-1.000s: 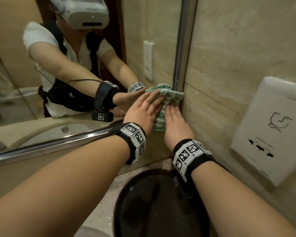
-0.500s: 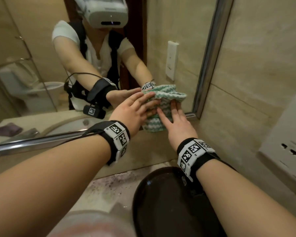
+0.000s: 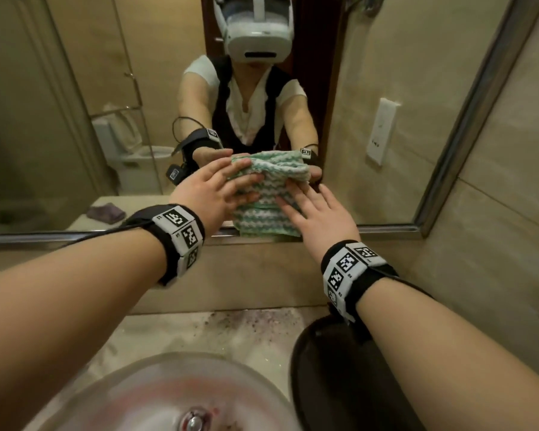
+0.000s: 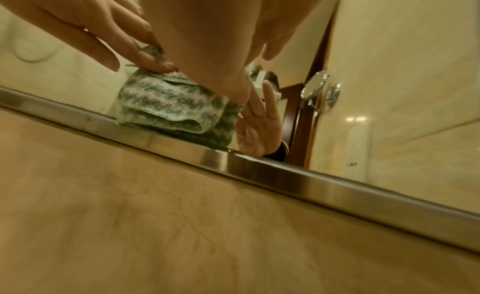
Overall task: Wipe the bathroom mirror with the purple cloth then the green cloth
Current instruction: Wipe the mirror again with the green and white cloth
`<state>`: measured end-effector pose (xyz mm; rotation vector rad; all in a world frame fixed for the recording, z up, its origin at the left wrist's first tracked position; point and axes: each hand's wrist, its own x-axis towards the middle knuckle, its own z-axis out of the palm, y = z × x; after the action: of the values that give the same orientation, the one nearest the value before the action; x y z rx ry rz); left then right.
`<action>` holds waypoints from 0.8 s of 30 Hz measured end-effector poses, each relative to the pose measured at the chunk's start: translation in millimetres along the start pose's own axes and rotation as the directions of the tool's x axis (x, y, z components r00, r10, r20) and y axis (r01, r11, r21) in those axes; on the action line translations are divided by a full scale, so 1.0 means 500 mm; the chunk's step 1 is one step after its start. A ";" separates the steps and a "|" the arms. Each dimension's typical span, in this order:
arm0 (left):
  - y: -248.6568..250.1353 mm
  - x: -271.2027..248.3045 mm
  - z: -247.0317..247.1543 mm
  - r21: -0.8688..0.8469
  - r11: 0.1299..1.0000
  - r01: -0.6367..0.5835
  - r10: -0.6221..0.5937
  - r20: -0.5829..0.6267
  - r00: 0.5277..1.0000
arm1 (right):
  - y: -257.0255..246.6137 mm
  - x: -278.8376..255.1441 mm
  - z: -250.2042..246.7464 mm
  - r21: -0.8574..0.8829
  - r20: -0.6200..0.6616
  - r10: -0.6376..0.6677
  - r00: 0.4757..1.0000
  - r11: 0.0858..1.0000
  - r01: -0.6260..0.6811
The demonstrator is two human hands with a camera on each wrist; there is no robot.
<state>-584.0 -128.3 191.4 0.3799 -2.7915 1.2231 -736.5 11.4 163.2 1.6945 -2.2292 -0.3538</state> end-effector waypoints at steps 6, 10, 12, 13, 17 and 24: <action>-0.055 -0.085 0.019 0.215 0.959 0.183 -0.222 0.174 0.959 | -0.083 0.045 -0.053 -0.058 -0.037 -0.065 0.997 0.996 0.063; -0.086 -0.129 0.011 0.233 0.946 0.225 -0.281 0.246 0.928 | -0.134 0.077 -0.075 -0.087 -0.071 -0.105 0.992 0.991 0.099; -0.092 -0.143 0.010 0.239 0.939 0.248 -0.309 0.269 0.912 | -0.153 0.088 -0.078 -0.109 -0.076 -0.116 0.990 0.988 0.107; -0.093 -0.146 0.010 0.246 0.935 0.257 -0.322 0.280 0.904 | -0.159 0.090 -0.077 -0.119 -0.078 -0.115 0.990 0.987 0.106; -0.094 -0.148 0.007 0.274 0.930 0.247 -0.330 0.318 0.889 | -0.160 0.092 -0.072 -0.141 -0.090 -0.108 0.990 0.985 0.095; -0.075 -0.132 0.002 0.227 0.937 0.264 -0.328 0.321 0.889 | -0.127 0.081 -0.072 -0.185 -0.087 -0.106 0.990 0.979 0.089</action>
<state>-510.7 -140.4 206.9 1.1032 -2.7519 1.4519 -675.9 -44.7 176.3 1.6906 -1.9854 -0.4719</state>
